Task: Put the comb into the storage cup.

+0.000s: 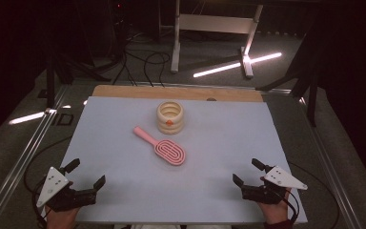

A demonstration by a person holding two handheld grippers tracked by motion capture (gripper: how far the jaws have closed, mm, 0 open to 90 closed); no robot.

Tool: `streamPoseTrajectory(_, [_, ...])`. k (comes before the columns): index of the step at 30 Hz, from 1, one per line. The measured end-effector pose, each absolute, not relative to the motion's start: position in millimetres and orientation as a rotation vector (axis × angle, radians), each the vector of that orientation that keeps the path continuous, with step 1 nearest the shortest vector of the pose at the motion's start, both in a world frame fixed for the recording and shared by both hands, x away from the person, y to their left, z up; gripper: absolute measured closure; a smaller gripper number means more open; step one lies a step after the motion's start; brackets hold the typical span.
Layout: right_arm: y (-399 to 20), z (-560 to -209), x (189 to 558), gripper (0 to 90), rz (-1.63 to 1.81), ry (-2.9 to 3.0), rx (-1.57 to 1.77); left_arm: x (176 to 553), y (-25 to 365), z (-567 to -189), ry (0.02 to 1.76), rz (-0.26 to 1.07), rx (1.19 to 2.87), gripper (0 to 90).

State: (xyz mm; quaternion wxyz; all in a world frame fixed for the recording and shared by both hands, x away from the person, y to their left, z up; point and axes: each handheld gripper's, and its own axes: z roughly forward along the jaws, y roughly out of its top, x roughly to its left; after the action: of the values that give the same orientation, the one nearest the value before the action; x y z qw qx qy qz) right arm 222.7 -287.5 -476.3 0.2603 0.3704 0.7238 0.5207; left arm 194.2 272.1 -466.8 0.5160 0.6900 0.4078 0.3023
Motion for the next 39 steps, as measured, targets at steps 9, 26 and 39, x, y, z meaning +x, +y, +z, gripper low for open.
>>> streamPoseTrajectory(9, [-285.2,-481.1,224.6,9.3,1.397,1.967,1.012,194.2,271.9,-470.3,0.993,0.714,1.661,0.1])
streamPoseTrajectory(26, [-287.4,-483.8,225.5,9.3,1.396,1.962,1.025,194.6,263.9,-467.0,0.987,0.716,1.676,0.1])
streamPoseTrajectory(39, [-289.3,-484.4,226.1,9.3,1.394,1.951,1.030,203.3,263.1,-456.3,0.960,0.734,1.681,0.3])
